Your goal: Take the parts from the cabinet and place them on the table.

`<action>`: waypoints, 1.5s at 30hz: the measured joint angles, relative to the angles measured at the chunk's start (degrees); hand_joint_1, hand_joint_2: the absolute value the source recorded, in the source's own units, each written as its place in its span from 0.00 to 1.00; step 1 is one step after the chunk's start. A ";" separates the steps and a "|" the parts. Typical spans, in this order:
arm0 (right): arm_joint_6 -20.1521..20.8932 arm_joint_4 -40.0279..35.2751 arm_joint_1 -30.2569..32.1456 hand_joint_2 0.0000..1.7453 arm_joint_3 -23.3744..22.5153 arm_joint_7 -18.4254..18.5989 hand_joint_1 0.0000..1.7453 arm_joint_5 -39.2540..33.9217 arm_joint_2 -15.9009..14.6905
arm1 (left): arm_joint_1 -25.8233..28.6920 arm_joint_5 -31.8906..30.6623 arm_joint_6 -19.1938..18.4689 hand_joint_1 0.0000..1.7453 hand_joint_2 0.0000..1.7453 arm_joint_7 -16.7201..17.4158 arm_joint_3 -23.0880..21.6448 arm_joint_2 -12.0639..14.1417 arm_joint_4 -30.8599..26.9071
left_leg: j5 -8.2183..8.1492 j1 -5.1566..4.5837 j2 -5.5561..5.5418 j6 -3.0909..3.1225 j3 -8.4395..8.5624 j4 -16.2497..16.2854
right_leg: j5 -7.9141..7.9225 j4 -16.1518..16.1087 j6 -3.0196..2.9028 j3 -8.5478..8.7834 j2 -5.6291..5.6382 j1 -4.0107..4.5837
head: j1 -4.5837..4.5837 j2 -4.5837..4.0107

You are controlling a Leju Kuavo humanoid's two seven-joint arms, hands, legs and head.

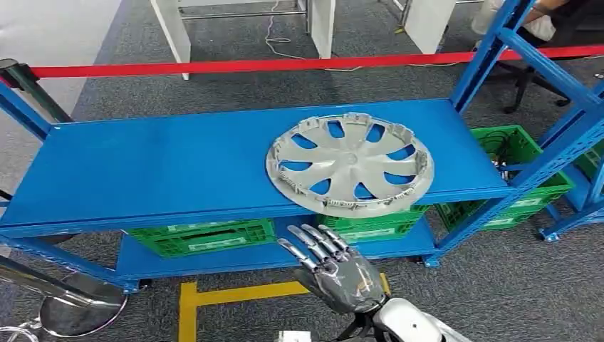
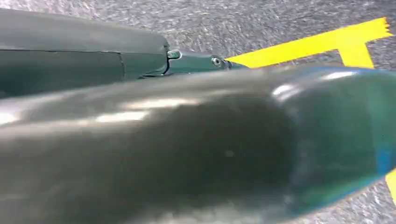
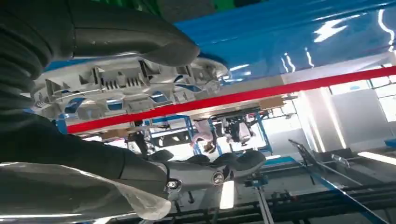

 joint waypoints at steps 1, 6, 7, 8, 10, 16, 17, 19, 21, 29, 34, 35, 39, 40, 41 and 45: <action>0.00 0.20 -0.01 1.00 0.00 0.02 0.00 0.02 0.00 | 0.07 0.00 0.00 0.00 0.00 0.00 -0.02 0.11 -0.50 | 0.00 0.00 0.00 0.00 0.00 0.00 | 0.00 0.00 0.00 0.00 0.00 0.00 | 0.00 0.00; 0.00 0.78 -0.05 1.00 -0.02 0.02 0.00 0.04 0.00 | 0.34 0.00 -0.02 0.00 0.00 0.00 -0.04 0.66 -1.92 | 0.00 0.00 0.00 0.00 0.00 0.00 | 0.00 0.00 0.00 0.00 0.00 0.00 | 0.00 0.00; 0.07 0.85 -0.07 1.00 -0.02 0.22 0.00 0.31 0.00 | 0.39 0.00 0.00 0.00 0.00 0.09 -0.04 0.72 -2.10 | 0.00 0.00 0.00 0.00 0.00 0.00 | 0.00 0.00 0.00 0.00 0.00 0.00 | 0.00 0.00; 0.15 1.01 -0.14 1.00 -0.02 0.57 0.00 0.88 0.02 | 0.50 0.04 -0.02 0.00 0.00 0.55 -0.04 0.90 -2.47 | 0.00 0.00 0.00 0.00 0.00 0.00 | 0.00 0.00 0.00 0.00 0.00 0.00 | 0.00 0.00; 0.44 1.46 -0.39 1.00 -0.02 1.42 0.00 2.08 0.02 | 0.73 0.37 -0.13 0.00 0.00 1.44 -0.04 1.22 -3.39 | 0.00 0.00 0.00 0.00 -0.01 0.00 | 0.00 0.00 0.00 0.00 0.00 0.00 | 0.00 0.00; -0.11 5.83 -3.84 1.00 0.00 2.43 0.00 2.08 0.07 | 1.52 -0.33 1.12 0.00 0.00 4.48 -0.04 2.53 -7.08 | 0.00 0.00 0.00 0.00 -0.07 0.00 | 0.01 0.00 0.00 0.01 0.01 0.00 | -0.02 0.00; -0.33 6.73 -4.50 1.00 -0.04 2.43 0.00 1.97 0.07 | 1.61 -0.55 1.27 0.00 0.00 4.98 -0.04 2.69 -7.69 | 0.00 0.00 0.00 0.00 -0.04 0.01 | 0.01 0.00 0.01 0.02 -0.01 0.00 | 0.00 0.00; -0.87 8.53 -5.82 1.00 -0.24 2.60 0.00 2.32 0.09 | 1.97 -0.90 1.93 0.00 0.00 6.06 -0.07 3.24 -9.18 | 0.01 0.00 0.00 0.00 -0.04 0.02 | 0.04 0.00 0.04 0.03 0.01 0.00 | 0.00 0.00; -0.85 10.46 -7.26 1.00 -0.42 3.45 0.00 3.45 0.24 | 2.31 -1.42 2.97 0.00 0.00 7.70 -0.15 3.91 -10.89 | 0.01 0.00 0.01 0.00 0.00 0.02 | 0.05 0.00 0.06 0.02 0.02 0.00 | 0.00 0.00; 0.63 16.08 -12.41 1.00 -0.44 6.84 0.00 6.95 1.72 | 2.96 -3.08 6.77 0.00 0.00 14.10 -1.88 5.68 -14.77 | 0.01 0.01 0.00 0.00 0.00 0.03 | 0.04 0.00 0.06 0.02 0.00 0.00 | -0.02 0.00; 1.68 19.14 -14.78 1.00 -0.39 7.76 0.00 8.24 2.56 | 3.10 -3.39 7.30 0.00 0.00 15.30 -2.95 6.71 -17.37 | 0.01 0.01 0.01 0.00 -0.01 0.03 | 0.05 0.00 0.06 0.02 0.01 0.00 | 0.02 0.00; 1.77 19.76 -15.23 1.00 -0.37 7.96 0.00 8.44 2.71 | 3.13 -3.43 7.30 0.00 0.00 15.30 -3.08 6.91 -17.90 | 0.01 0.00 0.01 0.00 0.00 0.04 | 0.05 0.00 0.06 0.03 0.01 0.00 | -0.02 0.00; 2.01 21.41 -16.31 1.00 -0.35 8.59 0.00 8.74 3.13 | 3.32 -3.61 7.47 0.00 0.00 15.63 -3.41 7.63 -19.51 | 0.01 0.00 0.01 0.00 -0.01 0.06 | 0.05 0.00 0.06 0.03 0.01 0.00 | 0.00 0.00; 2.27 21.86 -16.64 1.00 -0.35 8.81 0.00 8.87 3.15 | 3.38 -3.61 7.63 0.00 0.00 15.91 -3.50 7.74 -20.06 | 0.01 0.00 0.01 0.00 -0.01 0.06 | 0.05 0.00 0.07 0.03 0.01 0.00 | 0.00 0.00; 2.54 22.30 -16.92 1.00 -0.33 9.09 0.00 9.07 3.24 | 3.43 -3.58 7.91 0.00 0.00 16.22 -3.61 8.07 -20.65 | 0.01 0.00 0.01 0.00 -0.01 0.06 | 0.05 0.00 0.06 0.03 0.01 0.00 | 0.00 0.00; 3.72 23.96 -17.95 1.00 -0.39 9.88 0.00 9.22 3.28 | 4.07 -3.50 9.42 0.00 0.00 17.31 -4.28 9.20 -23.54 | 0.01 0.00 0.01 0.00 -0.02 0.06 | 0.05 0.00 0.06 0.03 0.01 0.00 | 0.00 0.00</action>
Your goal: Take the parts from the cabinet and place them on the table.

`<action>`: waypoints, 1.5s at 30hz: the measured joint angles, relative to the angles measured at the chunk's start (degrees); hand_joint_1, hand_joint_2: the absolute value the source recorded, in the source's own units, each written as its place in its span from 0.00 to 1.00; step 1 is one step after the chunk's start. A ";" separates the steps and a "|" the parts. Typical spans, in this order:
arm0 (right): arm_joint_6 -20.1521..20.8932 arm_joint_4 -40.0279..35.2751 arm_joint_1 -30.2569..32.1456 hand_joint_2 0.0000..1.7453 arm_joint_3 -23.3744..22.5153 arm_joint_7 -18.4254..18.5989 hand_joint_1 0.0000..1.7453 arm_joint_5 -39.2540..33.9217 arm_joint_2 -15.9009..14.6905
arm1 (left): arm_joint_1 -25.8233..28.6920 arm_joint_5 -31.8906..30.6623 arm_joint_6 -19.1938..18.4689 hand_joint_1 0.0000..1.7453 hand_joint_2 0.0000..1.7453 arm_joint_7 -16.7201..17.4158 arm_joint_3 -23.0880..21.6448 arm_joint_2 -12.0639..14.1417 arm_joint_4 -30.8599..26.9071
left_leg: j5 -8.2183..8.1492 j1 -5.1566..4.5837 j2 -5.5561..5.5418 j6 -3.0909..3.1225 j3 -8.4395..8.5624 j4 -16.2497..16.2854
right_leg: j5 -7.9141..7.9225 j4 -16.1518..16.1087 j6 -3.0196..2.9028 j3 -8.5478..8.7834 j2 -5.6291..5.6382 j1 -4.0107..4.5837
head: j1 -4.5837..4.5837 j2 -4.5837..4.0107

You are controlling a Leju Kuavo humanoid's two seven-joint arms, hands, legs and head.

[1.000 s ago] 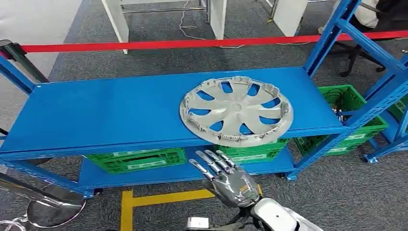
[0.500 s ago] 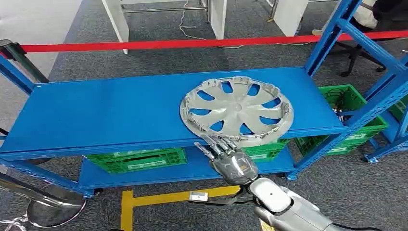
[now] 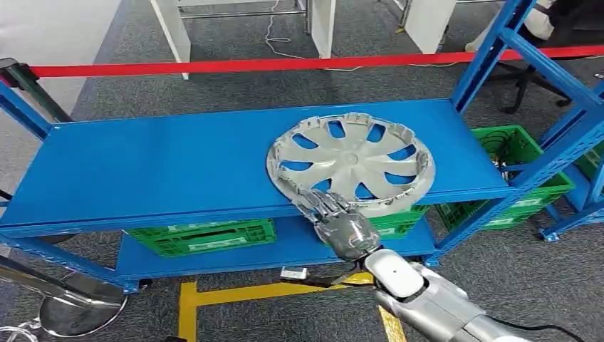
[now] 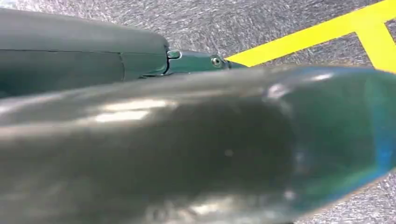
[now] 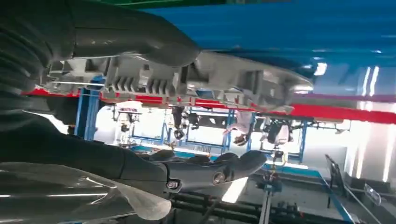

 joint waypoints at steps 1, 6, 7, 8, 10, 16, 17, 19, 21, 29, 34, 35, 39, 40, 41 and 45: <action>0.26 0.35 -0.15 1.00 -0.04 0.17 0.00 0.00 0.00 | 0.19 0.11 0.35 0.00 0.00 0.20 -0.09 0.37 -0.85 | 0.00 0.00 0.00 0.00 -0.01 0.00 | 0.00 0.00 0.00 0.00 0.00 0.00 | 0.00 0.00; 0.65 1.59 -0.78 1.00 -0.09 0.59 0.00 -0.11 0.00 | 0.99 0.33 1.88 0.00 0.00 1.20 -0.29 1.62 -3.93 | 0.00 0.00 0.00 0.00 0.00 0.00 | 0.00 0.00 0.00 0.00 0.00 0.00 | 0.02 0.00; 0.65 1.79 -0.90 1.00 -0.11 0.59 0.00 -0.11 0.00 | 1.10 0.35 1.92 0.00 0.00 1.22 -0.39 1.79 -4.35 | 0.00 0.00 0.00 0.00 0.00 0.00 | 0.00 0.00 0.00 0.00 0.00 0.00 | -0.02 0.00; 0.65 1.92 -0.95 1.00 -0.11 0.59 0.00 -0.13 0.00 | 1.17 0.37 1.94 0.00 0.00 1.22 -0.44 1.94 -4.69 | 0.00 0.00 0.00 0.00 -0.01 0.00 | 0.00 0.00 0.00 -0.01 0.00 0.00 | 0.00 0.00; 0.65 2.29 -1.04 1.00 -0.11 0.59 0.00 -0.13 0.00 | 1.29 0.37 1.94 0.00 0.00 1.22 -0.53 2.18 -5.24 | 0.00 0.00 0.00 0.00 0.00 0.00 | 0.00 0.00 0.00 0.00 0.00 0.00 | 0.00 0.00; 1.66 2.97 -1.09 1.00 -0.44 0.96 0.00 -1.03 0.00 | 1.42 0.96 1.94 0.00 0.00 0.83 -0.55 2.29 -5.55 | 0.00 0.00 0.00 0.00 0.00 0.01 | 0.00 0.00 0.00 0.00 0.00 0.00 | 0.00 0.00; 1.83 3.01 -1.09 1.00 -0.57 1.11 0.00 -1.11 0.00 | 1.51 0.98 2.10 0.00 0.00 0.85 -0.55 2.34 -5.70 | 0.00 0.00 0.00 0.00 0.00 0.01 | 0.00 0.00 0.00 0.00 0.00 0.00 | 0.00 0.00; 2.27 3.15 -1.04 1.00 -0.88 1.18 0.00 -1.42 0.00 | 1.63 0.98 2.54 0.00 0.00 1.07 -0.55 2.53 -6.21 | 0.00 0.00 0.00 0.00 0.00 0.01 | 0.00 0.00 0.00 0.00 0.00 0.00 | 0.00 0.00; 2.60 3.19 -0.96 1.00 -1.51 1.33 0.00 -1.66 0.00 | 1.82 0.94 3.21 0.00 0.00 1.40 -0.55 2.71 -6.97 | 0.00 0.00 0.00 0.00 0.00 0.01 | 0.00 0.00 0.00 0.00 0.00 0.00 | 0.00 0.00; 3.45 3.43 -0.88 1.00 -3.17 1.70 0.00 -1.92 0.00 | 2.26 0.85 4.09 0.00 0.00 2.14 -0.55 3.32 -8.72 | 0.00 0.00 0.00 0.00 0.00 0.02 | 0.00 0.00 0.00 0.00 0.00 0.00 | 0.00 0.00; 3.58 3.69 -0.87 1.00 -4.19 1.90 0.00 -1.92 0.02 | 2.53 0.85 4.15 0.00 0.00 2.32 -0.55 3.47 -9.18 | 0.00 0.00 0.00 0.00 0.00 0.02 | 0.00 0.00 0.00 0.00 0.00 0.00 | 0.00 0.00; 3.58 3.69 -0.87 1.00 -4.19 1.90 0.00 -1.92 0.02 | 2.53 0.85 4.15 0.00 0.00 2.32 -0.55 3.47 -9.18 | 0.00 0.00 0.00 0.00 0.00 0.02 | 0.00 0.00 0.00 0.00 0.00 0.00 | 0.00 0.00; 3.58 3.69 -0.87 1.00 -4.20 1.90 0.00 -1.92 0.02 | 2.53 0.85 4.15 0.00 0.00 2.32 -0.55 3.47 -9.18 | 0.00 0.00 0.00 0.00 0.00 0.02 | 0.00 0.00 0.00 0.00 0.00 0.00 | 0.00 0.00; 3.58 3.69 -0.87 1.00 -4.20 1.90 0.00 -1.92 0.02 | 2.54 0.85 4.15 0.00 0.00 2.32 -0.55 3.47 -9.20 | 0.00 0.00 0.00 0.00 0.00 0.02 | 0.00 0.00 0.00 0.00 0.00 0.00 | 0.00 0.00; 3.58 3.69 -0.87 1.00 -4.24 1.90 0.00 -1.92 0.02 | 2.55 0.85 4.15 0.00 0.00 2.32 -0.55 3.50 -9.20 | 0.00 0.00 0.00 0.00 0.00 0.02 | 0.00 0.00 0.00 0.00 0.00 0.00 | 0.00 0.00; 3.67 3.85 -0.87 1.00 -4.87 1.94 0.00 -2.01 0.02 | 2.90 0.76 4.48 0.00 0.00 2.42 -0.55 3.63 -9.57 | 0.00 0.00 0.00 0.00 0.00 0.02 | 0.00 0.00 0.00 0.00 0.00 0.00 | -0.02 0.00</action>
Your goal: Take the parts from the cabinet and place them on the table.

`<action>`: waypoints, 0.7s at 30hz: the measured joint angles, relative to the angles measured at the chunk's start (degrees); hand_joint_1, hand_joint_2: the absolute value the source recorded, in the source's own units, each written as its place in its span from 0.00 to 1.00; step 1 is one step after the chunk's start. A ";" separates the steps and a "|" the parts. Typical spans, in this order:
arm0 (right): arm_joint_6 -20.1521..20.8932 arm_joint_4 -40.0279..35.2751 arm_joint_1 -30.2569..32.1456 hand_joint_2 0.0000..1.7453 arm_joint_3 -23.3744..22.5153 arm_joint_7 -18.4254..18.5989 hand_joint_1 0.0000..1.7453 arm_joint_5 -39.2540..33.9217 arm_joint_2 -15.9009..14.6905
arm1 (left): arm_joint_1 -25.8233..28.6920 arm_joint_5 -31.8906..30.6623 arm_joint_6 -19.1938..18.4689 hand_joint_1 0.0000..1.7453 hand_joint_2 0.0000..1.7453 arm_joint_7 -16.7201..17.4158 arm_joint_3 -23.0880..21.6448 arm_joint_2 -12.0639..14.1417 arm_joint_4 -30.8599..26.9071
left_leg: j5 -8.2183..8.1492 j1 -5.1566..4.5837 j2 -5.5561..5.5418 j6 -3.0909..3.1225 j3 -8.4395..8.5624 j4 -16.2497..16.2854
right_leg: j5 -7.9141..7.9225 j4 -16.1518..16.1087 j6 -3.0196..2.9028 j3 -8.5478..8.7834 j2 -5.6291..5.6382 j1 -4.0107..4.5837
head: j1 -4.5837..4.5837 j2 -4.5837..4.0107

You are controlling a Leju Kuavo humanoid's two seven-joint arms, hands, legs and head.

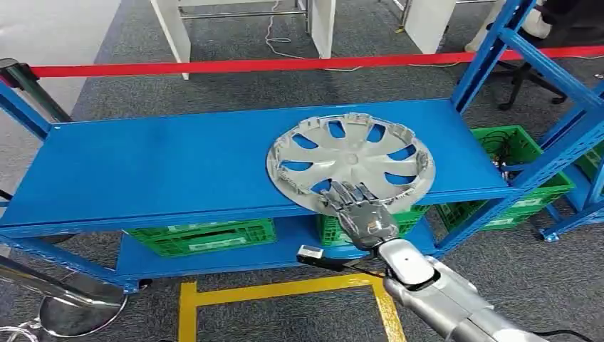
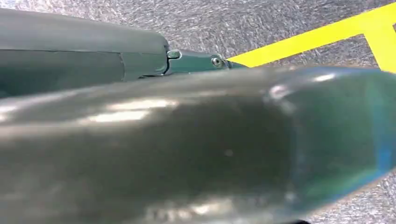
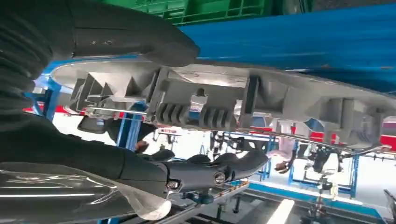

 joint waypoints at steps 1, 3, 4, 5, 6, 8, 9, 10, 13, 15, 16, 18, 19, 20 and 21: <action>0.13 0.09 0.02 1.00 -0.42 0.00 0.00 0.00 0.11 | 0.13 0.00 0.35 0.00 0.00 0.20 0.02 0.04 -0.28 | 0.00 0.00 0.00 0.00 -0.01 0.00 | 0.00 0.00 0.00 0.00 -0.01 0.00 | 0.02 0.00; 1.49 0.70 -0.08 1.00 -0.98 -0.02 0.00 0.02 0.50 | 0.36 -0.13 0.57 0.00 0.00 0.66 0.02 0.17 -0.94 | 0.00 0.00 0.00 0.00 -0.01 0.00 | 0.00 0.00 0.00 0.00 -0.01 0.00 | 0.02 0.00; 1.66 0.85 -0.07 1.00 -1.01 -0.02 0.00 0.04 0.59 | 0.40 -0.20 0.59 0.00 0.00 0.66 0.02 0.22 -1.03 | 0.00 0.00 0.00 0.00 0.00 0.00 | 0.00 0.00 0.00 0.01 0.00 0.00 | 0.02 0.00; 1.75 1.03 -0.09 1.00 -1.03 -0.04 0.00 0.04 0.63 | 0.40 -0.22 0.59 0.00 0.00 0.66 0.02 0.26 -1.14 | 0.00 0.00 0.00 0.00 -0.01 0.00 | 0.00 0.00 0.00 0.00 -0.01 0.00 | 0.00 0.00; 1.83 1.14 -0.10 1.00 -1.03 -0.09 0.00 0.04 0.76 | 0.41 -0.22 0.59 0.00 0.00 0.66 0.02 0.28 -1.22 | 0.00 0.00 0.00 0.00 0.00 0.00 | 0.00 0.00 0.00 0.00 0.00 0.00 | 0.02 0.00; 2.10 1.42 -0.18 1.00 -1.05 -0.11 0.00 0.04 0.85 | 0.42 -0.22 0.57 0.00 0.00 0.66 0.02 0.31 -1.27 | 0.00 0.00 0.00 0.00 -0.01 0.00 | 0.00 0.00 0.00 0.00 -0.01 0.00 | 0.00 0.00; 2.32 1.60 -0.21 1.00 -1.05 -0.11 0.00 0.04 0.92 | 0.42 -0.20 0.46 0.00 0.00 0.66 0.02 0.31 -1.27 | 0.00 0.00 0.00 0.00 0.00 0.00 | 0.00 0.00 0.00 0.01 -0.01 0.00 | 0.02 0.00; 2.71 1.75 -0.29 1.00 -1.05 -0.11 0.00 0.02 0.96 | 0.43 -0.15 0.24 0.00 0.00 0.66 0.04 0.31 -1.27 | 0.00 0.00 0.00 0.00 -0.01 0.00 | 0.00 0.00 0.00 0.00 0.00 0.00 | 0.02 0.00; 3.37 2.19 -0.57 1.00 -1.14 -0.11 0.00 -0.02 1.25 | 0.43 -0.15 -0.46 0.00 0.00 0.55 0.09 0.28 -1.27 | 0.00 0.00 0.00 0.00 -0.01 0.00 | 0.00 0.00 0.00 0.00 0.00 0.00 | 0.00 0.00; 4.09 2.47 -0.88 1.00 -1.22 -0.11 0.35 -0.02 1.46 | 0.43 -0.13 -0.81 0.00 0.00 0.31 0.20 0.24 -1.27 | 0.00 0.00 0.00 0.00 -0.01 0.00 | 0.00 0.00 0.00 0.00 0.00 0.00 | 0.02 0.00; 4.39 2.62 -1.04 1.00 -1.25 -0.11 0.89 -0.02 1.62 | 0.43 -0.04 -1.01 0.00 0.00 0.24 0.26 0.22 -1.25 | 0.00 0.00 0.00 0.00 0.00 0.00 | 0.00 0.00 0.00 0.01 -0.01 0.00 | 0.02 0.00; 4.63 3.04 -1.28 1.00 -1.25 -0.11 1.00 -0.02 1.92 | 0.43 0.04 -1.36 0.00 0.00 0.09 0.50 0.11 -1.20 | 0.00 0.00 0.00 0.00 0.00 0.00 | 0.00 0.00 0.00 0.01 -0.01 0.00 | 0.02 0.00; 4.72 3.21 -1.36 1.00 -1.27 -0.15 1.00 -0.07 2.03 | 0.42 0.18 -1.71 0.00 0.00 -0.22 0.57 0.02 -1.16 | 0.00 0.00 0.00 0.00 0.00 0.00 | 0.00 0.00 0.00 0.01 -0.01 0.00 | 0.02 0.00; 4.68 3.34 -1.48 1.00 -1.27 -0.26 1.00 -0.24 2.10 | 0.39 0.26 -2.31 0.00 0.00 -0.81 0.68 -0.18 -0.88 | 0.00 0.00 0.00 0.00 0.00 0.00 | 0.00 0.00 0.00 0.01 0.00 0.00 | 0.02 0.00; 4.50 3.45 -1.78 1.00 -1.27 -0.44 1.00 -0.44 2.27 | 0.31 0.50 -3.11 0.00 0.00 -1.40 0.85 -0.44 -0.26 | 0.00 0.00 0.00 0.00 0.01 0.00 | 0.00 0.00 0.00 0.01 0.01 0.00 | 0.00 0.00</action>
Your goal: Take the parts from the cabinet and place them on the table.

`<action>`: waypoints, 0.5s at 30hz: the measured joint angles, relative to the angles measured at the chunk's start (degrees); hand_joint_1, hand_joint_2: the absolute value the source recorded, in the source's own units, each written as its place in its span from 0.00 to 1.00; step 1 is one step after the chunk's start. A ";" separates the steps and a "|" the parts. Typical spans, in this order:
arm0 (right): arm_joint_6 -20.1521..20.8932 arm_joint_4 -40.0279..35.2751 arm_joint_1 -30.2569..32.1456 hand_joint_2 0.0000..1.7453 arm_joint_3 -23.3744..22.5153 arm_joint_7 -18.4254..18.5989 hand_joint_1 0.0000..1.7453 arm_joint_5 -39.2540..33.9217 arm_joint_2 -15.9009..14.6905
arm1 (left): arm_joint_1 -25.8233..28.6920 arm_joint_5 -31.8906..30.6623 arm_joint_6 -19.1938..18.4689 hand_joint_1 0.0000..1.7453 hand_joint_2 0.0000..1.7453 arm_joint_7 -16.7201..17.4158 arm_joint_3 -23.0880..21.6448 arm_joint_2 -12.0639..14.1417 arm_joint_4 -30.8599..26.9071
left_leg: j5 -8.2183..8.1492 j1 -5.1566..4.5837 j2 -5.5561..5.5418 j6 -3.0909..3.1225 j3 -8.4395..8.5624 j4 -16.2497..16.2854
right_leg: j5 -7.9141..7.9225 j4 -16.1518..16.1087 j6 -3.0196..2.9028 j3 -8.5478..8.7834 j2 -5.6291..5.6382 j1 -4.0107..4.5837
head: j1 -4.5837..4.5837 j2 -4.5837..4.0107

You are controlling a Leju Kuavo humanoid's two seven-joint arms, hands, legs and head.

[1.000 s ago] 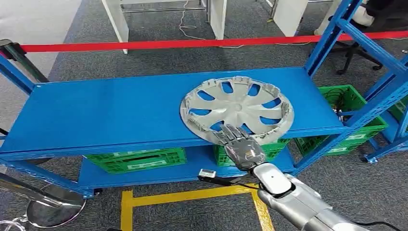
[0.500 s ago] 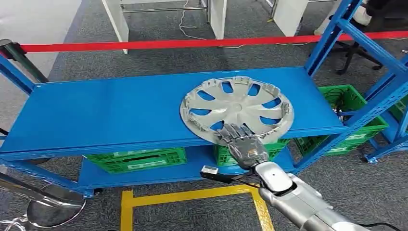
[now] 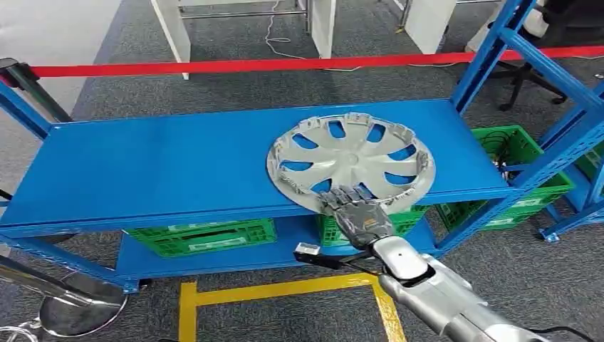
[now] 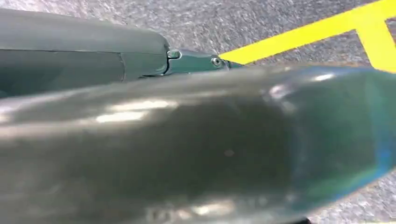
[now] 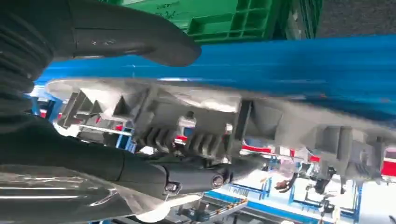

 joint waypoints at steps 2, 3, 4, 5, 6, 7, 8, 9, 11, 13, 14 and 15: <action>-0.57 0.31 -0.48 1.00 0.00 -0.26 1.00 -0.29 0.31 | -0.20 0.20 -1.53 0.00 0.00 -1.09 0.44 -0.70 1.53 | 0.00 0.00 0.00 0.00 0.02 0.00 | 0.00 0.00 0.00 0.02 -0.01 0.00 | 0.02 0.00; -0.88 0.42 -0.58 1.00 -0.02 -0.33 1.00 -0.31 0.44 | -0.28 0.20 -2.23 0.00 0.00 -1.49 0.81 -1.03 2.32 | 0.00 0.00 -0.01 0.00 0.02 0.00 | 0.00 0.00 0.00 0.03 -0.02 0.00 | 0.02 0.00; -1.18 0.48 -0.66 1.00 -0.02 -0.35 1.00 -0.35 0.52 | -0.31 0.17 -2.82 0.00 0.00 -1.81 1.14 -1.36 3.13 | 0.00 0.00 -0.01 0.00 0.02 0.00 | 0.00 0.00 0.00 0.03 -0.02 0.00 | 0.04 0.00; -1.40 0.57 -0.79 1.00 -0.04 -0.33 1.00 -0.35 0.74 | -0.34 0.11 -3.32 0.00 0.00 -2.12 1.42 -1.79 4.02 | 0.00 0.00 0.00 0.00 0.03 0.00 | 0.00 0.00 0.00 0.04 -0.01 0.00 | 0.00 0.00; -1.53 0.68 -0.87 1.00 -0.04 -0.35 1.00 -0.33 0.81 | -0.43 0.02 -3.69 0.00 0.00 -2.25 1.70 -2.08 4.82 | 0.00 0.00 0.00 0.00 0.03 0.01 | 0.00 0.00 0.00 0.04 -0.01 0.00 | 0.00 0.00; -1.64 0.74 -0.89 1.00 -0.04 -0.35 1.00 -0.33 0.90 | -0.48 0.02 -3.71 0.00 0.00 -2.27 1.92 -2.34 5.36 | 0.00 0.00 0.00 0.00 0.04 0.01 | 0.00 0.00 0.00 0.04 -0.01 0.00 | 0.02 0.00; -1.66 0.85 -0.92 1.00 -0.04 -0.33 1.00 -0.31 0.90 | -0.48 0.00 -3.71 0.00 0.00 -2.29 2.19 -2.56 5.81 | 0.00 0.00 0.00 0.00 0.04 0.01 | 0.00 0.00 0.00 0.04 -0.01 0.00 | 0.02 0.00; -1.66 0.90 -0.98 1.00 -0.04 -0.33 1.00 -0.31 0.94 | -0.50 0.00 -3.71 0.00 0.00 -2.31 2.40 -2.73 6.20 | 0.00 0.00 0.00 0.00 0.04 0.01 | 0.00 0.00 0.00 0.05 -0.01 0.00 | 0.00 0.00; -1.66 0.96 -1.09 1.00 -0.07 -0.35 1.00 -0.31 1.03 | -0.53 0.00 -3.71 0.00 0.00 -2.31 2.56 -2.95 6.80 | 0.00 0.00 0.00 0.00 0.04 0.02 | 0.00 -0.01 0.00 0.05 -0.01 0.00 | 0.02 0.00; -1.68 1.12 -1.15 1.00 -0.04 -0.37 1.00 -0.28 1.05 | -0.61 -0.07 -3.71 0.00 0.00 -2.31 2.62 -3.17 7.28 | 0.00 0.00 0.00 0.00 0.04 0.02 | 0.00 -0.01 0.00 0.05 -0.02 0.00 | 0.02 0.00; -1.77 1.20 -1.15 1.00 -0.04 -0.37 1.00 -0.28 1.14 | -0.61 -0.31 -3.76 0.00 0.00 -2.31 2.67 -3.32 7.54 | 0.00 0.00 0.00 0.00 0.04 0.02 | 0.00 -0.01 0.00 0.05 -0.01 0.00 | 0.02 0.00; -1.84 1.25 -1.16 1.00 -0.04 -0.37 1.00 -0.24 1.22 | -0.61 -0.39 -3.84 0.00 0.00 -2.31 2.77 -3.41 7.71 | 0.00 0.00 0.00 0.00 0.04 0.02 | 0.00 -0.01 0.00 0.05 -0.01 0.00 | 0.00 0.00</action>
